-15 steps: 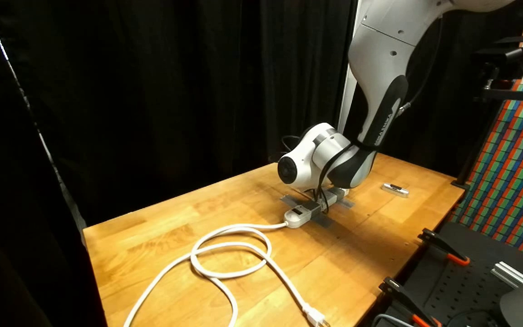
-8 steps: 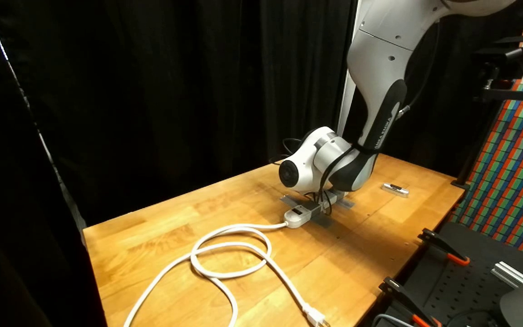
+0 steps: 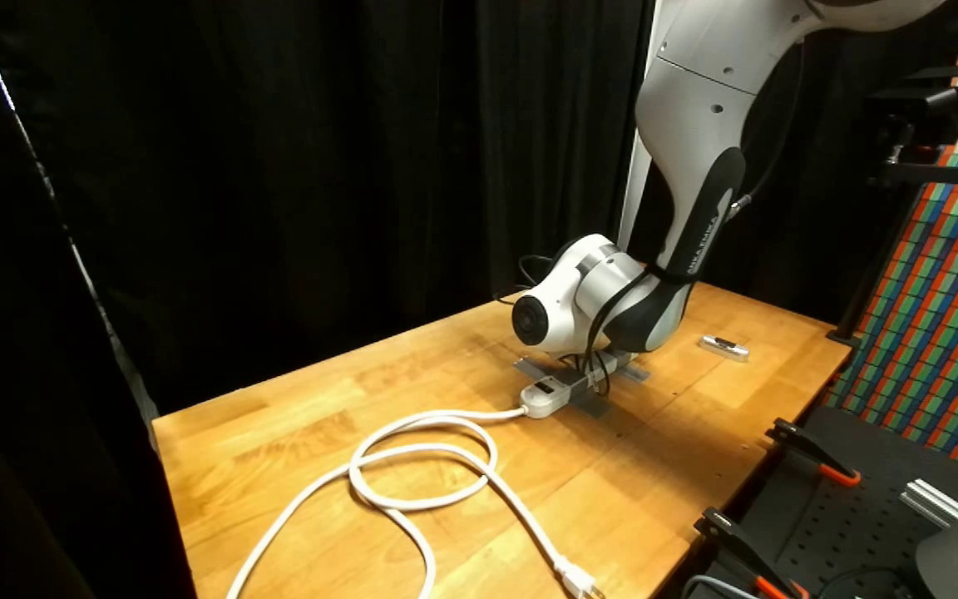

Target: Put the charger head on a slot on the extension cord

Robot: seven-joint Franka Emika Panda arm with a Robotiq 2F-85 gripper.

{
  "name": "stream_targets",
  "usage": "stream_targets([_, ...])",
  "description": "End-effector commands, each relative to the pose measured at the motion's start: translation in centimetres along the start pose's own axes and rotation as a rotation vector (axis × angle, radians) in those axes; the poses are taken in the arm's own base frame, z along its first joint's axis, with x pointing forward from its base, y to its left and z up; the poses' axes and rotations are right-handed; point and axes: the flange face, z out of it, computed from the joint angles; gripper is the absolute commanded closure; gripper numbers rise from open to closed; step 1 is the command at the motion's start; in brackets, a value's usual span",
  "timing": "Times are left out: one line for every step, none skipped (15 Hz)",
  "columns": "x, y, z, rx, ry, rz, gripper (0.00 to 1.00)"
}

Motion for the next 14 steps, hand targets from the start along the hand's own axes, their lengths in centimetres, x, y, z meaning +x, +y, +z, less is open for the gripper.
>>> stream_targets([0.8,-1.2,-1.3,-0.019,0.059,-0.027,0.77])
stream_targets([1.0,-1.4,-1.3,-0.021,0.069,-0.032,0.77])
stream_targets([1.0,-1.6,-1.5,-0.023,0.075,-0.034,0.77])
stream_targets([1.0,-1.9,-1.7,-0.027,0.081,-0.037,0.77])
stream_targets([1.1,-2.2,-1.7,-0.032,0.084,-0.038,0.77])
stream_targets([1.1,-2.4,-1.8,-0.035,0.09,-0.039,0.77])
stream_targets([1.1,-2.7,-1.9,-0.04,0.093,-0.041,0.77])
stream_targets([1.2,-3.0,-2.1,-0.047,0.1,-0.035,0.77])
stream_targets([1.1,-3.2,-2.3,-0.052,0.103,-0.034,0.77])
stream_targets([1.1,-3.4,-2.6,-0.068,0.107,-0.025,0.77])
stream_targets([1.0,-3.5,-2.8,-0.086,0.109,-0.007,0.77])
stream_targets([0.9,-3.6,-3.0,-0.099,0.109,0.01,0.77])
stream_targets([0.8,-3.7,-3.0,-0.11,0.107,0.024,0.77])
stream_targets([0.8,-3.9,-3.2,-0.117,0.108,0.037,0.77])
